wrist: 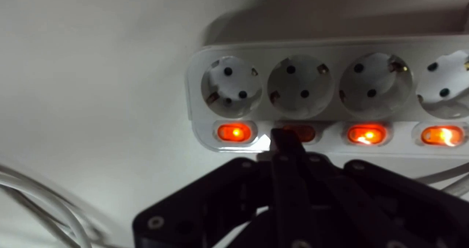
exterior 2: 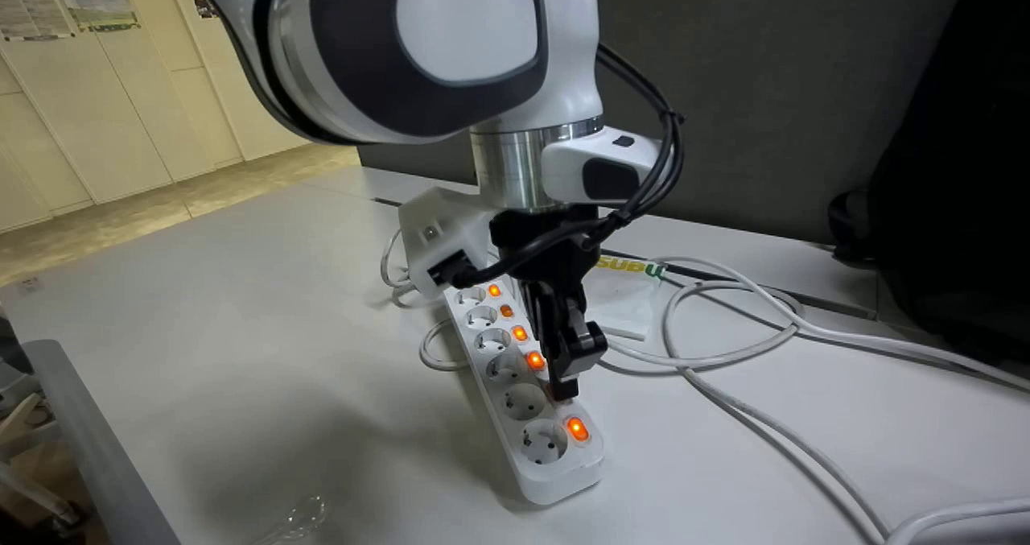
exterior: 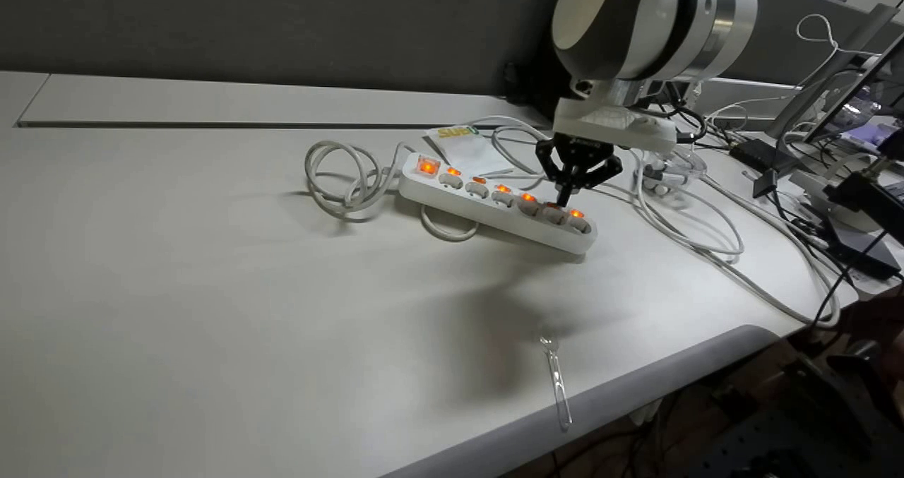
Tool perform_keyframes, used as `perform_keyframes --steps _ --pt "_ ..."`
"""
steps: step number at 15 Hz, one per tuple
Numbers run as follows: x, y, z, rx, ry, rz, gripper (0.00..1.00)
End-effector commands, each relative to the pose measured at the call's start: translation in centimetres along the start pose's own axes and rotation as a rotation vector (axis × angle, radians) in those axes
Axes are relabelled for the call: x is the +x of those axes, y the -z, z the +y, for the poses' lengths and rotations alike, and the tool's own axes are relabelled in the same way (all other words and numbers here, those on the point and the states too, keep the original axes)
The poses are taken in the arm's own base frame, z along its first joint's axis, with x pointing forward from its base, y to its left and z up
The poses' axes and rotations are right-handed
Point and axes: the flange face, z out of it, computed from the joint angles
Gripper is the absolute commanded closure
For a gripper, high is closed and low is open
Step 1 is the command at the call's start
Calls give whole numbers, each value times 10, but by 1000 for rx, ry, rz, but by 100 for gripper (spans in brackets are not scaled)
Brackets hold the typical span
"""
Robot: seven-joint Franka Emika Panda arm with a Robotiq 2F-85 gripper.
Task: Turn on the second switch from the right of the adapter
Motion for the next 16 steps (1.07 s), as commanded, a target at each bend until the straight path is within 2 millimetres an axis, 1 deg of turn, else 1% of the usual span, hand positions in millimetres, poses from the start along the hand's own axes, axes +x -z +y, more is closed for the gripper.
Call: perform_keyframes --steps 1,9,11,16 --pt "0 -2 0 6 -15 -2 100" --pt "5 -17 3 -19 -41 -30 100" --pt "6 -22 5 -22 -52 -88 100" --pt "11 -25 12 -34 -101 -220 100"
